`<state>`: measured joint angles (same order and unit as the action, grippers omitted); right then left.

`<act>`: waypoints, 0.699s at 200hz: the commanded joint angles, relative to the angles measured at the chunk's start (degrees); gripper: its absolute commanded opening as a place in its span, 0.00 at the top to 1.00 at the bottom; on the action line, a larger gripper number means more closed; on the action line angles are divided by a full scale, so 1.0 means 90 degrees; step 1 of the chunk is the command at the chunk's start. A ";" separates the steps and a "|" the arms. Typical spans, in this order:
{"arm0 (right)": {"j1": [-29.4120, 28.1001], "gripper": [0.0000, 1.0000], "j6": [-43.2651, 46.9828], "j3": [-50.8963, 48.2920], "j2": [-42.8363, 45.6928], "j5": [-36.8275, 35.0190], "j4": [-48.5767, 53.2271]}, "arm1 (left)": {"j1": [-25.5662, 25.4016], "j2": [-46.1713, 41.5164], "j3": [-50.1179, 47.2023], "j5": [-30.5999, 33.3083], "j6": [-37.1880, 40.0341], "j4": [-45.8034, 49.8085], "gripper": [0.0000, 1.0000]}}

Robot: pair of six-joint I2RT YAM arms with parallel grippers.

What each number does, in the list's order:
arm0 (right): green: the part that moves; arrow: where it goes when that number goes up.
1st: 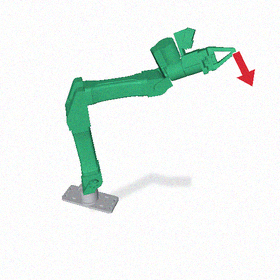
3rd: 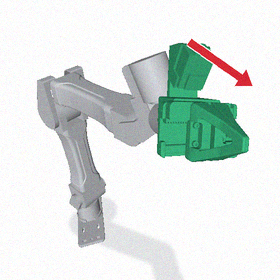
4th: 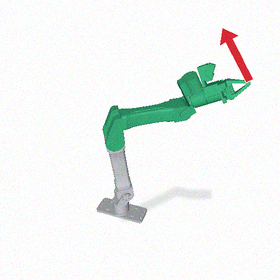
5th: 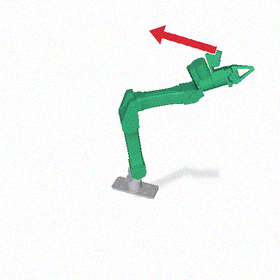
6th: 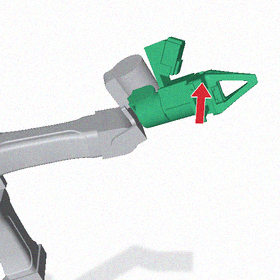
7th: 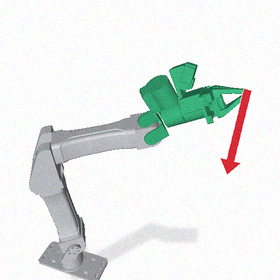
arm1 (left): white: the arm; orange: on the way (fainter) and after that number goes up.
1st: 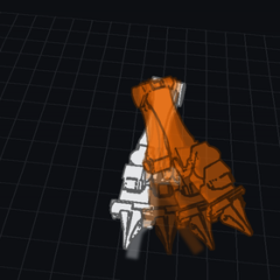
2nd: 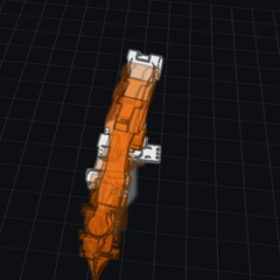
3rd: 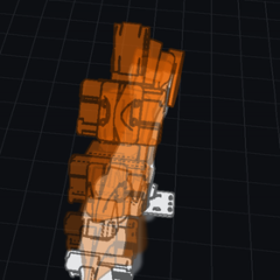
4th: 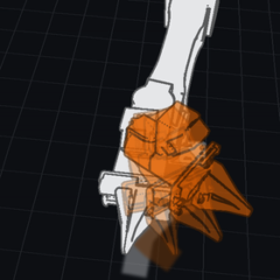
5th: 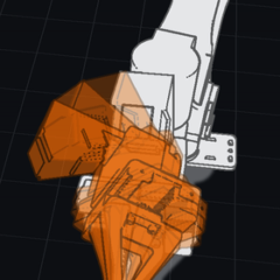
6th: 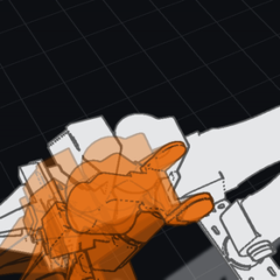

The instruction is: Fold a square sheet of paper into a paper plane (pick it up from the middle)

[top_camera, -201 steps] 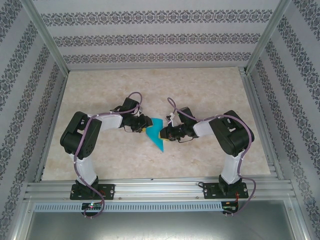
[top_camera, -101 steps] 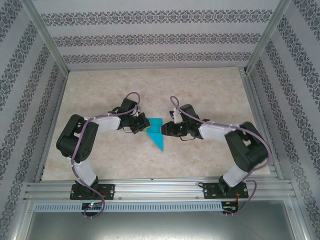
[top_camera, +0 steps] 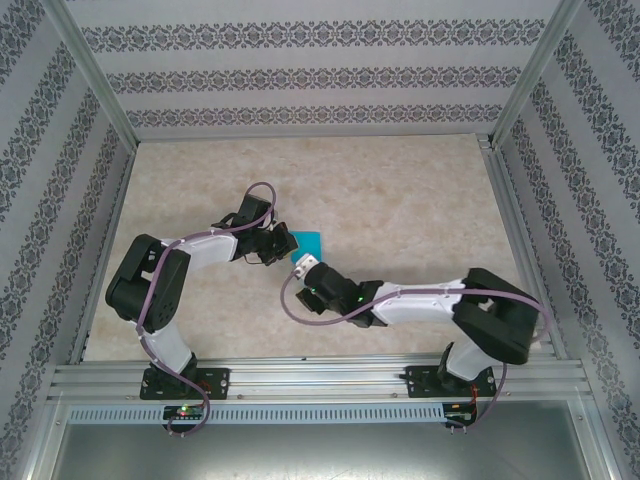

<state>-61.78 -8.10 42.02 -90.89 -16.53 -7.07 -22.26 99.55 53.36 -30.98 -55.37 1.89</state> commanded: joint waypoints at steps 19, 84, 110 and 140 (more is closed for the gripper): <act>-0.0215 0.51 0.0605 0.0424 -0.0598 -0.1472 -0.0009 | 0.0032 -0.0162 -0.0031 0.0094 -0.0048 0.0068 0.97; -0.0250 0.70 0.0772 0.0437 -0.0809 -0.1581 -0.0190 | 0.0017 -0.0167 0.0000 0.0085 -0.0019 0.0131 0.96; -0.0253 0.74 0.0816 0.0425 -0.0824 -0.1585 -0.0230 | 0.0022 -0.0176 -0.0002 0.0076 -0.0019 0.0147 0.96; -0.0255 0.81 0.0873 0.0452 -0.0862 -0.1581 -0.0205 | 0.0015 -0.0182 0.0001 0.0090 -0.0009 0.0181 0.96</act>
<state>-63.64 -1.06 44.53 -97.76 -29.15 -7.62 -22.26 99.55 53.36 -30.79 -55.37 2.09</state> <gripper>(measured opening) 0.204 0.064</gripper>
